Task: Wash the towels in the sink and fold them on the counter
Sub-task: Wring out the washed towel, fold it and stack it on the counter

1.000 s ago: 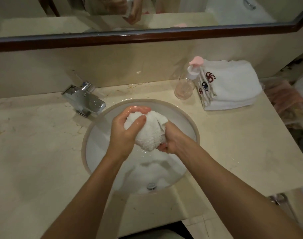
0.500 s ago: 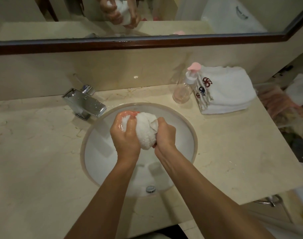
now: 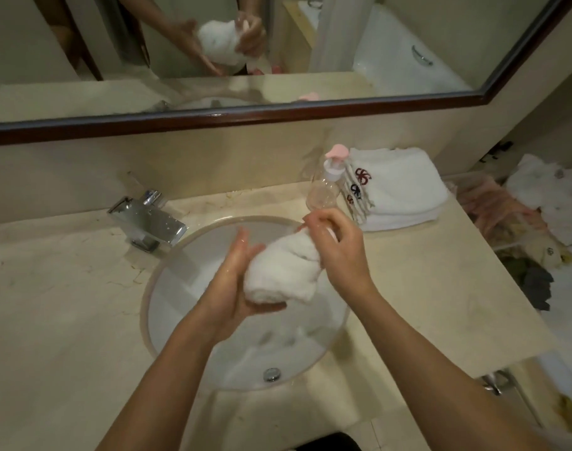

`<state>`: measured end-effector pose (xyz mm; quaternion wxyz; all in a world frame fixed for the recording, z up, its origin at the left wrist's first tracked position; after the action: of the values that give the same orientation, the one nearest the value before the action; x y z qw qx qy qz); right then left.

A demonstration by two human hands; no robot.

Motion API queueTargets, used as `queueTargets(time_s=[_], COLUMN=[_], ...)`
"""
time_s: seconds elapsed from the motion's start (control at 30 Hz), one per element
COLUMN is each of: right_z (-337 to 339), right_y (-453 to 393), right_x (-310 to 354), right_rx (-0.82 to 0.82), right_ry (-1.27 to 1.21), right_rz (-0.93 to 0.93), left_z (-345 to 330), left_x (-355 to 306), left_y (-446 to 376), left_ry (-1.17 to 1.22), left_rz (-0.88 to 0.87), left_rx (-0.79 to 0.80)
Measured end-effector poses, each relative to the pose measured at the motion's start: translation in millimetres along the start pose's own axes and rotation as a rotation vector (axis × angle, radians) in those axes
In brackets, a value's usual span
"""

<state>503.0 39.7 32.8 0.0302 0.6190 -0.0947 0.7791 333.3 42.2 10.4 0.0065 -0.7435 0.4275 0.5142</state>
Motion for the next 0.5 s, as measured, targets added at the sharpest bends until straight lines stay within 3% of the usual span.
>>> queueTargets(time_s=[0.07, 0.13, 0.23, 0.37, 0.43, 0.5], right_z=[15, 35, 76, 130, 160, 188], right_y=[7, 15, 26, 39, 40, 41], right_x=[2, -3, -21, -40, -38, -30], right_rx=[0.044, 0.013, -0.024, 0.154, 0.192, 0.201], right_ry=[0.040, 0.036, -0.100, -0.312, -0.371, -0.412], right_rz=[0.082, 0.039, -0.212, -0.635, -0.626, -0.478], left_z=[-14, -28, -58, -110, -136, -159], left_x=[2, 3, 4, 10, 17, 29], left_y=[0, -6, -14, -28, -43, -60], left_ry=[-0.172, -0.296, -0.439, -0.838, -0.728, -0.421], left_rz=[0.020, -0.101, -0.309, -0.485, -0.456, -0.402], left_rx=[0.049, -0.008, -0.104, -0.240, -0.231, -0.221])
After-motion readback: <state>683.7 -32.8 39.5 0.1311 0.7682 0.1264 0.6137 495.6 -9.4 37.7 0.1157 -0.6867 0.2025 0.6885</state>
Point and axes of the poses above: each hand's wrist, its own y-axis away from the middle knuckle, its own z-axis out of the back of the hand, x = y × z, the point moved 3 cm from there along -y, towards the middle knuckle, and after that the axes turned 11 degrees about x, right-handed, at the moved point
